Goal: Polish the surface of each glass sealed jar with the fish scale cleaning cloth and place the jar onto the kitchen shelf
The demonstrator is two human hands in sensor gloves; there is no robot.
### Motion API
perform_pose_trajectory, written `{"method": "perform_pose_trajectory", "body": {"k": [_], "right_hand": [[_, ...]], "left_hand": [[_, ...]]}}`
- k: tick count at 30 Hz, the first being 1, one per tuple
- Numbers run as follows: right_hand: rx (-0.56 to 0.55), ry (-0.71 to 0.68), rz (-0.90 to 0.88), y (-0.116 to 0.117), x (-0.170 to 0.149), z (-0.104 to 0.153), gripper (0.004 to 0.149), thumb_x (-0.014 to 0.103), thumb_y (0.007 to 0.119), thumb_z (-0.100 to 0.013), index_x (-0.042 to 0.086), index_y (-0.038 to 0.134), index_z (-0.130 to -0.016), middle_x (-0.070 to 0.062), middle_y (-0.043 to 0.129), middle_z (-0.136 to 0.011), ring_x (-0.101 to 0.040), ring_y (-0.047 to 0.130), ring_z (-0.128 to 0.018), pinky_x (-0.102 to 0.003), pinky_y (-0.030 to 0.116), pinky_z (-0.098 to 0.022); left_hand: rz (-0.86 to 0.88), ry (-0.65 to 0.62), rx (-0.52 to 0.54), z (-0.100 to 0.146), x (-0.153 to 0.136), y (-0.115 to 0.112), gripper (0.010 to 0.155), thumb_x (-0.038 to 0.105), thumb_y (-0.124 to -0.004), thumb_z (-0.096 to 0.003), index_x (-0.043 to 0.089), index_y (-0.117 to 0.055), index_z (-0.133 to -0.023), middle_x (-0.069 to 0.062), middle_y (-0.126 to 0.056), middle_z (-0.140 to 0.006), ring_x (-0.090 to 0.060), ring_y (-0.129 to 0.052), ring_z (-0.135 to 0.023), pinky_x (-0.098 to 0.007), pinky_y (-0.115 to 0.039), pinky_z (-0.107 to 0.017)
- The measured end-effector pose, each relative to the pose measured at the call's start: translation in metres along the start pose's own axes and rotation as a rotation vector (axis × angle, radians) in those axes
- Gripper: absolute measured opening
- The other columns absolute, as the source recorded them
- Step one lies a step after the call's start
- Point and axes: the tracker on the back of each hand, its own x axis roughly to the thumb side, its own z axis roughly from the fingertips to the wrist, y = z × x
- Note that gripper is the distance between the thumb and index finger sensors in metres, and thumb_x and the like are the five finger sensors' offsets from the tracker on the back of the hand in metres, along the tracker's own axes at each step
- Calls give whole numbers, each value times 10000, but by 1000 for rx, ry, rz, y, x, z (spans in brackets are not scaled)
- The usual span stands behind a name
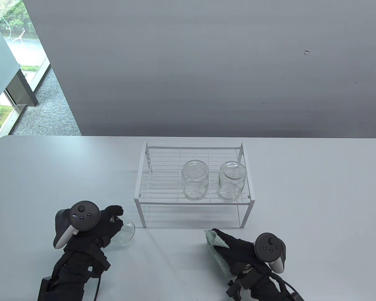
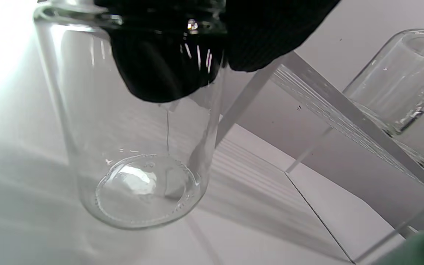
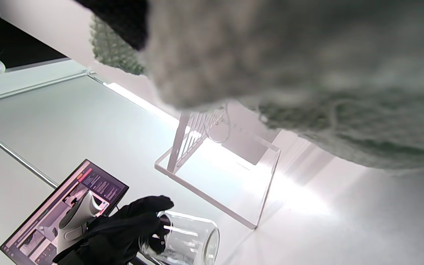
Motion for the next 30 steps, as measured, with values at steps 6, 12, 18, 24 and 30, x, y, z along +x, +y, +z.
{"method": "perform_pose_trajectory", "body": {"k": [6,12,18,24,30], "right_hand": [[-88,-25,-44,-3,1,0,512,201,719,-513,-85,697,-936,-379,773,-792,-547,891,-593,-668,635,-468],[-137,-115,-31,-4,8,-1,511,199,710,-515,-75,687,-946,-373,744,-830,-569,851,-650,-683,605,-490],[-121,-280,140,-2,25,-1,517,212,702,-518,-47,672,-964,-356,707,-877,-603,763,-734,-706,551,-517],[30,-413,405,10,40,-2,540,247,703,-525,-16,644,-994,-345,598,-958,-643,559,-841,-730,469,-548],[141,-419,575,25,45,-7,698,367,757,-525,-37,519,-1042,-379,472,-992,-677,434,-864,-750,398,-559]], "left_hand": [[82,-85,-234,7,35,-23,466,314,-848,-480,150,-776,-911,-88,-972,-666,-198,-1045,-407,-605,-496,-719],[294,-144,-195,2,69,-58,448,295,-829,-484,142,-778,-902,-92,-974,-659,-197,-1069,-413,-607,-508,-704],[389,-195,-146,-11,106,-100,440,310,-767,-509,184,-721,-928,-42,-941,-714,-156,-1082,-521,-576,-470,-720],[792,-197,-136,-22,109,-128,428,303,-706,-537,193,-681,-949,-48,-885,-776,-144,-1063,-598,-570,-419,-717],[1059,-166,-233,-19,95,-150,439,332,-636,-574,198,-619,-992,-72,-816,-852,-170,-1011,-692,-569,-299,-716]]}}
